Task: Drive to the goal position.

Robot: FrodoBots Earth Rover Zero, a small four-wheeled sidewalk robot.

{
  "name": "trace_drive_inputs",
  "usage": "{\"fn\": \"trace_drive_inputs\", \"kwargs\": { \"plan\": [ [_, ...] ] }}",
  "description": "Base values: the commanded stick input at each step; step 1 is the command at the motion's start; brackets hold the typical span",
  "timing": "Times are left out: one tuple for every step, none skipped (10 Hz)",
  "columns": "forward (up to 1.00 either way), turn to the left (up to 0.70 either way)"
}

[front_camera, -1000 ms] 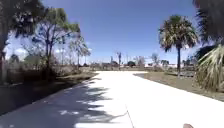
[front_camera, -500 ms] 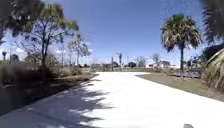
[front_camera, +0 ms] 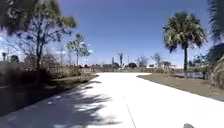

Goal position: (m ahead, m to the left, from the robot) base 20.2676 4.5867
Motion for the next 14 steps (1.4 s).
{"fn": "trace_drive_inputs", "kwargs": {
  "plan": [
    [0.70, 0.00],
    [0.70, 0.00],
    [0.70, 0.00],
    [0.70, 0.00],
    [0.70, 0.00],
    [0.70, 0.00],
    [0.70, 0.00],
    [0.70, 0.00],
    [0.70, 0.00],
    [0.70, 0.00],
    [0.70, 0.00],
    [0.70, 0.00],
    [0.70, 0.00],
    [0.70, 0.00]
  ]
}}
